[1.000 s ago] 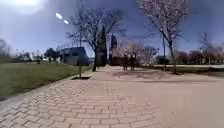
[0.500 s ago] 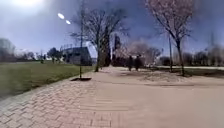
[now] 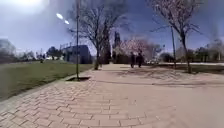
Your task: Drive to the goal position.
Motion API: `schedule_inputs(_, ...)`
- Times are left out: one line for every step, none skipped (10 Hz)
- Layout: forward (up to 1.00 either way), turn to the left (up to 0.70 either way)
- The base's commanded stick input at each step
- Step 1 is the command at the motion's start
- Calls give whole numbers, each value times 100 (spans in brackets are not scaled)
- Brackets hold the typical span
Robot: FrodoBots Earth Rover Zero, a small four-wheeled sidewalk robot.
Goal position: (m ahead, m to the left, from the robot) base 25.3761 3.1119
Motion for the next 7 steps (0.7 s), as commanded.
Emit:
schedule_inputs(91,0)
schedule_inputs(91,0)
schedule_inputs(91,0)
schedule_inputs(91,0)
schedule_inputs(91,0)
schedule_inputs(91,0)
schedule_inputs(91,0)
